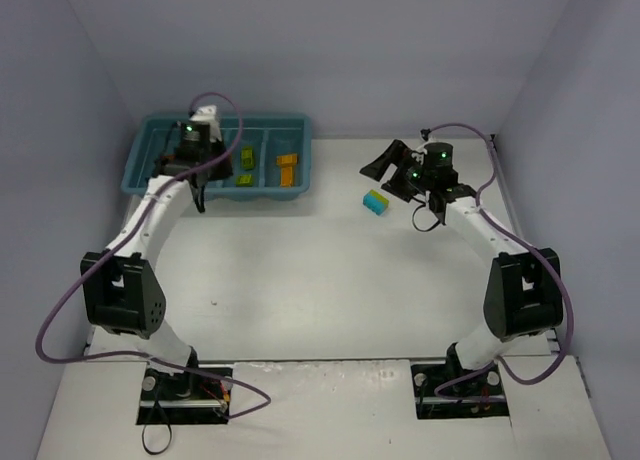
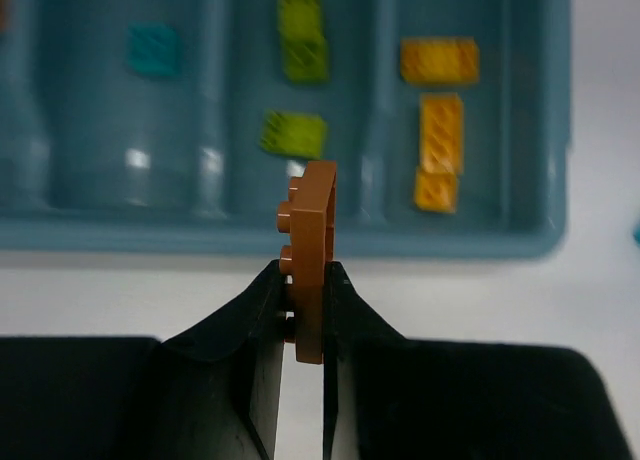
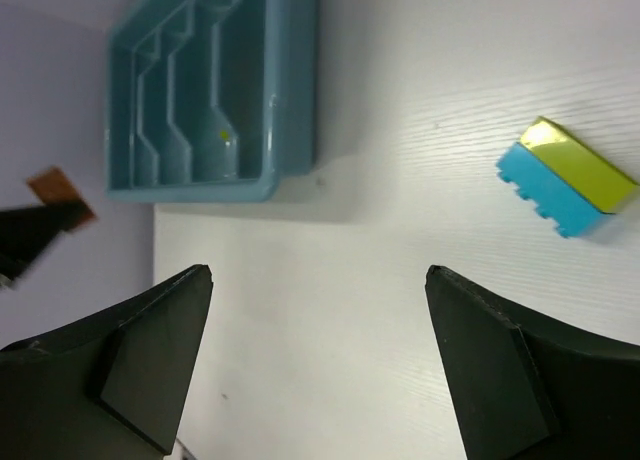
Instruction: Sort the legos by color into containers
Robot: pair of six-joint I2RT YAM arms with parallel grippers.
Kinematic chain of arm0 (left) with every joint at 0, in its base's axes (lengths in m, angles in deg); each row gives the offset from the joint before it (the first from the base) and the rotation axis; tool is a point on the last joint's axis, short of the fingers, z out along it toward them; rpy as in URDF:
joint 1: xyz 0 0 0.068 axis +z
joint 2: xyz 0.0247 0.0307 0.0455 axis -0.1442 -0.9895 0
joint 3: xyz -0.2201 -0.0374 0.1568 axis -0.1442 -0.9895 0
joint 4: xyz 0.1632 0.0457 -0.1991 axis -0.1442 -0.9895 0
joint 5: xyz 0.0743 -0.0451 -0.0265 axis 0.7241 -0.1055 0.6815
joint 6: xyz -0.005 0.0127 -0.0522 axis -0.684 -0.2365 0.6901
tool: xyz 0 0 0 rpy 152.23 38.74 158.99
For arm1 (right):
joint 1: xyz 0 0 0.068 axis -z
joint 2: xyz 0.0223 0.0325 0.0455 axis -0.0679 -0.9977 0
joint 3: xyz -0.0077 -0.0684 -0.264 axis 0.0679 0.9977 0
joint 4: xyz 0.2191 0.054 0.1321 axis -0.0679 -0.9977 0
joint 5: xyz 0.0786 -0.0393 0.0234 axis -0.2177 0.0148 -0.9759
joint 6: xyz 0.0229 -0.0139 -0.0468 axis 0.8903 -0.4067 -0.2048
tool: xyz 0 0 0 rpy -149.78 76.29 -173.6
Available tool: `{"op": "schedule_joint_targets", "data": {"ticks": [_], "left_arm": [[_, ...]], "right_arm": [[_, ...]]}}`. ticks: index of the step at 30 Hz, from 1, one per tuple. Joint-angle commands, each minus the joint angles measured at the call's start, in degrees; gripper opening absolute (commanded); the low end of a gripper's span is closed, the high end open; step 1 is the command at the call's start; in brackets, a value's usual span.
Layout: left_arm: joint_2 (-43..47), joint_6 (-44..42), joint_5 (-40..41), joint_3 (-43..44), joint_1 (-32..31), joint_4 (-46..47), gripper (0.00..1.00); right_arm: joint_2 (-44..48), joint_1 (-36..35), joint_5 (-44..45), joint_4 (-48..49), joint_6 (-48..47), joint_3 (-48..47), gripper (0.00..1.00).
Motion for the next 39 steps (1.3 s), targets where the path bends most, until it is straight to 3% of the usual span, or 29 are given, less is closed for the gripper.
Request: {"op": "schedule_joint_targets", "data": {"ticks": [1, 5, 12, 17, 23, 25, 30, 36, 39], "left_arm": [[-2.4, -7.1, 3.8, 9.0, 6.2, 1.4, 0.00], [-11.4, -9.0, 7.0, 20.7, 13.5, -1.2, 0.00], [-24.4, -11.9, 10.9, 37.5, 20.2, -6.2, 0.01], [-32.0, -13.2, 12.6, 44.7, 22.4, -7.1, 0.16], [-37.1, -14.4, 13.4, 50.0, 24.0, -7.8, 0.48], [-37.6, -14.6, 12.9, 50.9, 24.1, -7.4, 0.55], [-35.4, -12.3, 9.4, 51.0, 24.2, -7.4, 0.58], [-24.9, -3.6, -1.3, 42.2, 23.4, -6.7, 0.61], [-17.9, 1.7, -5.9, 33.4, 21.7, -5.7, 0.61]], "right_arm": [[5.7, 0.7, 0.8, -4.6, -10.2, -1.2, 0.85], [8.6, 1.3, 0.9, -6.8, -14.2, 1.1, 0.85], [11.4, 1.6, 0.9, -9.0, -19.1, 3.5, 0.85], [12.3, 1.8, 0.5, -10.4, -22.0, 4.6, 0.85], [12.3, 1.9, 2.3, -12.5, -24.8, 4.9, 0.85], [11.8, 1.9, 3.0, -12.9, -25.5, 4.7, 0.85], [9.7, 1.9, 5.7, -14.1, -28.2, 3.4, 0.81], [5.1, 0.4, 9.3, -17.0, -32.5, -1.5, 0.67], [1.4, -2.7, 16.8, -18.5, -36.4, -5.3, 0.60]]}}
